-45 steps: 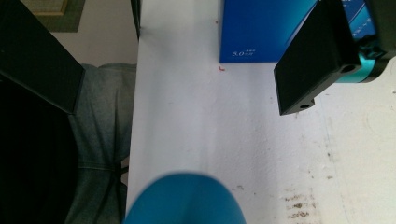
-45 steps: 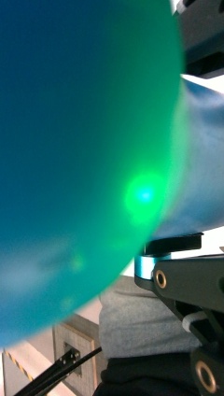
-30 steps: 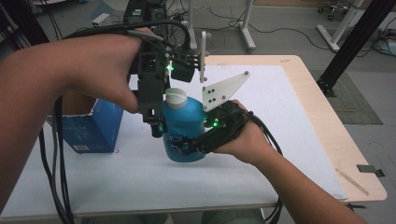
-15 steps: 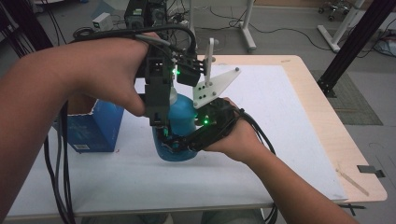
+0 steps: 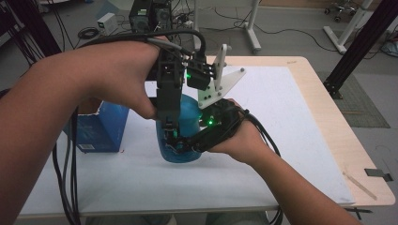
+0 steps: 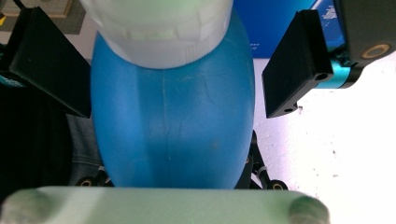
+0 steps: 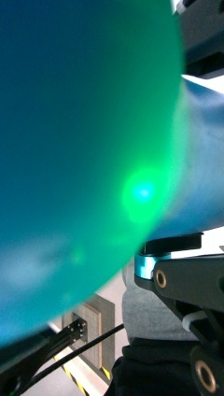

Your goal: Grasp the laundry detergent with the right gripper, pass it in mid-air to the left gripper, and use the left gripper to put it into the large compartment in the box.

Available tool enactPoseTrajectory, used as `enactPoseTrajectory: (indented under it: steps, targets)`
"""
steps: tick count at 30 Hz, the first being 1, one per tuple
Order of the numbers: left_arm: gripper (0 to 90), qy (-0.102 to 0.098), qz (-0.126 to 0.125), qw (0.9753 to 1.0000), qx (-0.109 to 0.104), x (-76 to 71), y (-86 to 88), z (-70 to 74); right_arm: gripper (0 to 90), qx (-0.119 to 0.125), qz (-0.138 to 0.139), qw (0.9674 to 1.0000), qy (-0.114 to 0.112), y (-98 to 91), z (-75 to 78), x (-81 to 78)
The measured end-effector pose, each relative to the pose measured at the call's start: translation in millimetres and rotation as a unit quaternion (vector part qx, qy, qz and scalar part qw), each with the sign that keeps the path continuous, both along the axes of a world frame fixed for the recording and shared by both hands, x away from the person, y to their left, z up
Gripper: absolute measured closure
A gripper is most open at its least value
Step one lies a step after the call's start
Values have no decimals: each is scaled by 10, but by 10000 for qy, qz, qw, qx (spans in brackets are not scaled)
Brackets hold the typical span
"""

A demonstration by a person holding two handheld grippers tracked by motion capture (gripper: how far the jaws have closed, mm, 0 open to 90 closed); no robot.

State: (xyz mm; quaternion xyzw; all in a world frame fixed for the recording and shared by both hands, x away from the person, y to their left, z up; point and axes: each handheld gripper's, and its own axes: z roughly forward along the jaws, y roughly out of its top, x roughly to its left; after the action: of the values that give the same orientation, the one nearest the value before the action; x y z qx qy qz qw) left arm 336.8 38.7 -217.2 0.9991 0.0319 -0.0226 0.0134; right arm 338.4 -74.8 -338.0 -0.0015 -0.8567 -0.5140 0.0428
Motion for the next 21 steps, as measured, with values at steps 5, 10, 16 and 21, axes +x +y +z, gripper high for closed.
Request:
enactPoseTrajectory:
  steps: [5,10,16,21]
  targets:
    - [130,-45,19,10000,26,7,-3,-2,453,1,12,10000,-20,7,-3,1]
    - [162,-53,36,10000,40,6,-5,-1,453,-1,-2,10000,-11,0,0,4]
    - [173,-87,41,9999,53,13,-16,-6,454,31,9,10000,30,-3,3,-2]
    - [203,-75,31,9999,71,17,-26,-6,454,58,16,10000,44,-5,6,2]
